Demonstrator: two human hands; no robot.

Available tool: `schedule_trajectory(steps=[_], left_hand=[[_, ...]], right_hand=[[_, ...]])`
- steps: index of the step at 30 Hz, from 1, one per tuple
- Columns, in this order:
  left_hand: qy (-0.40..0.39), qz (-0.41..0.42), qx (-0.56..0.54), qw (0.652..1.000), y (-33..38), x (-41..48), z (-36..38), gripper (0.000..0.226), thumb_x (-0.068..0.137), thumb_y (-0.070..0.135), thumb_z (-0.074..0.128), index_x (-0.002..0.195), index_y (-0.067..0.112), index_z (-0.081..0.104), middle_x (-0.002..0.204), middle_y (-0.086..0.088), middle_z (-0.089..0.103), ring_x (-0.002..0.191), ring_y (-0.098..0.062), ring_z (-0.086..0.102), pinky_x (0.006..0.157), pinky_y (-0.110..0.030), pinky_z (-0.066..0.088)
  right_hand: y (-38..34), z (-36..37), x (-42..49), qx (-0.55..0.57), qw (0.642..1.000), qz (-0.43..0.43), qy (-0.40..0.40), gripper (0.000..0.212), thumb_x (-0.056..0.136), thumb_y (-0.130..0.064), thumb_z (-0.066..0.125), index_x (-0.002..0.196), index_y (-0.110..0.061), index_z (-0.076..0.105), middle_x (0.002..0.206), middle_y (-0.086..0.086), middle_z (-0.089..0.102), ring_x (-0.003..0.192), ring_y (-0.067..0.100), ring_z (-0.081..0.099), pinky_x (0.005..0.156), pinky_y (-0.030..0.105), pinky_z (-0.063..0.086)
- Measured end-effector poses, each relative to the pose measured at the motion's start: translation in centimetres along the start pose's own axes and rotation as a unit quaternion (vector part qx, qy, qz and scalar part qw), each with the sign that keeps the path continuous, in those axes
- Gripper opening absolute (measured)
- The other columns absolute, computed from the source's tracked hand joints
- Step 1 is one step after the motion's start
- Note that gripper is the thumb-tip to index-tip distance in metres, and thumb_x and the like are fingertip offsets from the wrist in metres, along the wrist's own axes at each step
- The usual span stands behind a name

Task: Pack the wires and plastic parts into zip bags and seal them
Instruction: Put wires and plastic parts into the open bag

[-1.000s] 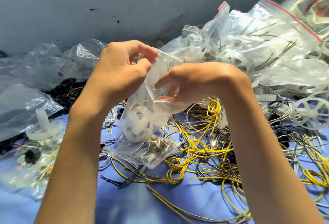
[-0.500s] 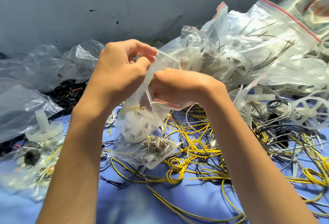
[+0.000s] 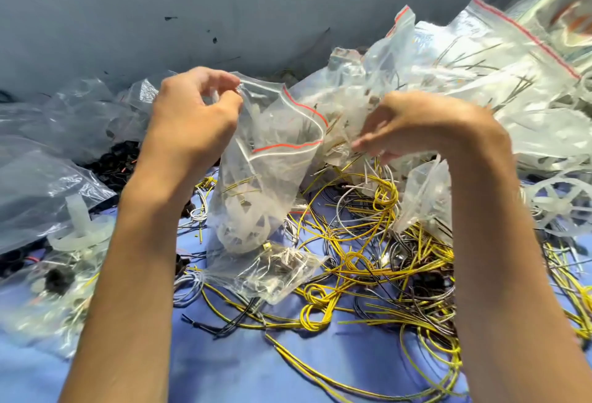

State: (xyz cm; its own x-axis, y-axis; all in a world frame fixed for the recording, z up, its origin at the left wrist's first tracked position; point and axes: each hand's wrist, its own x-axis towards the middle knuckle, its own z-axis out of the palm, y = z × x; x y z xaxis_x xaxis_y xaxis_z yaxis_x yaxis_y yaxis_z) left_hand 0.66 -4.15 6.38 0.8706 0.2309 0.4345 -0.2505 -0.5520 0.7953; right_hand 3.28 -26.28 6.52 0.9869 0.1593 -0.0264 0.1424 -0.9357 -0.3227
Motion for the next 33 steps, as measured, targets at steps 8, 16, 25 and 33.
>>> schedule_trajectory(steps=[8,16,25,33], left_hand=[[-0.006,-0.006,-0.008,1.000,-0.2,0.1,0.0,0.034,0.066,0.031,0.046,0.093,0.028,0.067,0.094,0.003,0.069,0.080,-0.011,0.055,0.091,-0.044,0.052],[-0.012,-0.005,-0.010,1.000,-0.5,0.2,0.0,0.031,0.066,0.031,0.046,0.090,0.031,0.066,0.098,-0.003,0.070,0.075,-0.015,0.054,0.088,-0.043,0.053],[-0.023,-0.007,-0.006,1.000,-0.3,0.0,0.2,0.034,0.065,0.030,0.045,0.092,0.029,0.067,0.100,-0.001,0.070,0.080,-0.012,0.056,0.090,-0.042,0.052],[-0.029,-0.001,-0.004,1.000,0.0,-0.2,0.3,0.034,0.065,0.030,0.045,0.092,0.029,0.066,0.099,-0.004,0.070,0.078,-0.013,0.056,0.087,-0.042,0.053]], right_hand=[[2.3,0.9,1.2,0.061,0.993,0.063,-0.083,0.042,0.079,-0.032,0.075,0.119,-0.023,0.062,0.096,0.006,0.071,0.087,0.023,0.070,0.085,0.036,0.057],[3.9,1.1,1.6,0.103,0.986,0.106,-0.075,0.026,0.080,-0.019,0.076,0.101,-0.004,0.068,0.073,0.005,0.073,0.063,0.012,0.072,0.063,0.021,0.055],[3.2,2.2,2.3,0.016,0.997,0.042,-0.069,0.023,0.079,-0.016,0.072,0.101,-0.017,0.065,0.085,-0.001,0.071,0.064,0.008,0.061,0.052,0.020,0.042],[4.1,0.9,1.9,0.132,0.990,-0.049,0.020,0.024,0.077,-0.016,0.064,0.094,-0.031,0.057,0.085,-0.002,0.066,0.066,0.011,0.053,0.058,0.027,0.037]])
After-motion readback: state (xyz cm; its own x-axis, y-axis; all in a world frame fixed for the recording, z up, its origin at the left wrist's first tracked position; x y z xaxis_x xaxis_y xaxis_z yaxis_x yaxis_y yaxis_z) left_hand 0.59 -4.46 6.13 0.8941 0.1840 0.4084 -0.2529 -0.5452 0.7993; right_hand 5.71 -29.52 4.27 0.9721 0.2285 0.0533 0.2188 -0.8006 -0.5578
